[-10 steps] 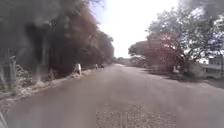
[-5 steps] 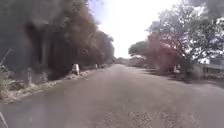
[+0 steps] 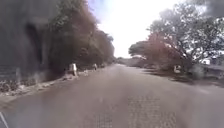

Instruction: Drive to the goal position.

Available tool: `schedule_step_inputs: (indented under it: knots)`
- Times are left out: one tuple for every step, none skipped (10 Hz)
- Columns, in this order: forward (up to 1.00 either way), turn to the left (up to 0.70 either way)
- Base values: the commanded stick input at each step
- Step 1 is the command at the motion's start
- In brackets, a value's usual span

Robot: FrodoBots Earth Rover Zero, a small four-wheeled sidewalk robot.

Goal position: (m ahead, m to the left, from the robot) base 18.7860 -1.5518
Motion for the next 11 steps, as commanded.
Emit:
schedule_step_inputs:
  knots:
    - [0.50, 0.00]
    - [0.50, 0.00]
    - [0.50, 0.00]
    - [0.50, 0.00]
    - [0.50, 0.00]
    - [0.50, 0.00]
    - [0.50, 0.00]
    - [0.50, 0.00]
    - [0.50, 0.00]
    - [0.50, 0.00]
    - [0.50, 0.00]
